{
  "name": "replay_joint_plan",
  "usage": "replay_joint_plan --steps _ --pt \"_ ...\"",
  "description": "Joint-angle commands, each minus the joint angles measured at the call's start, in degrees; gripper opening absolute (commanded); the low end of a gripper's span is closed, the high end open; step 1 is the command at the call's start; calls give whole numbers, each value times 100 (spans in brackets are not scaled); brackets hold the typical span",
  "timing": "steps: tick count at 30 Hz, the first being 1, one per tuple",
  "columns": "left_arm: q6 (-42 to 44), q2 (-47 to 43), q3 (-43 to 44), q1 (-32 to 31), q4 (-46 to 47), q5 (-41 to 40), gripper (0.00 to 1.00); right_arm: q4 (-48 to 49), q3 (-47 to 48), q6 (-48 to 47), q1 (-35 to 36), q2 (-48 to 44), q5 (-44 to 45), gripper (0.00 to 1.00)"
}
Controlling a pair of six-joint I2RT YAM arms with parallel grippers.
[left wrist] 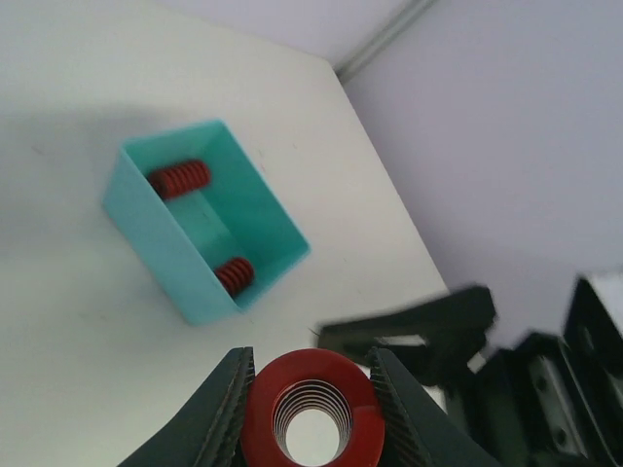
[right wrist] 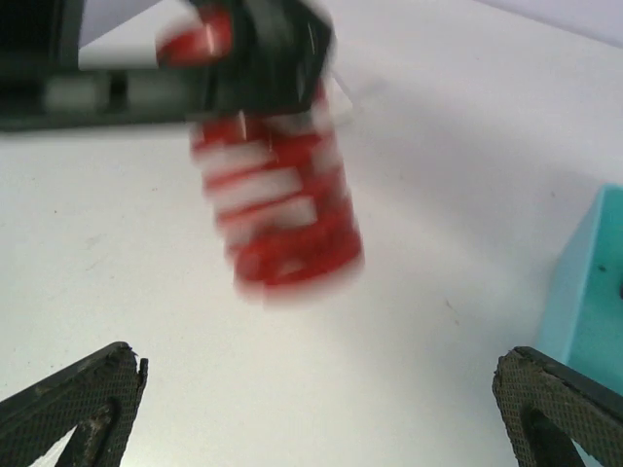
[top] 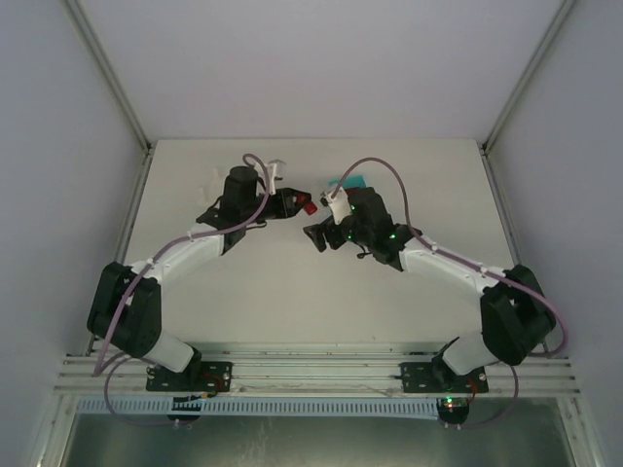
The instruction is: Install the large spring
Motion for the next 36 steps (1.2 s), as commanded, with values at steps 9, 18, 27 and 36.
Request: replay_joint_plan --steps 9,18,27,36 --pt "1714 -454 667 730 -263 -3271 0 -1590 -284 992 21 -1365 982 99" --pt "2406 345 814 1420 144 -4320 0 -1079 -865 854 23 -1590 1555 99" --pt "2579 1570 1450 2182 638 -3968 0 -917 -942 796 22 -1491 1428 99" --pt "2753 2650 2310 2430 450 -3683 0 -762 -977 718 26 -1418 1362 99"
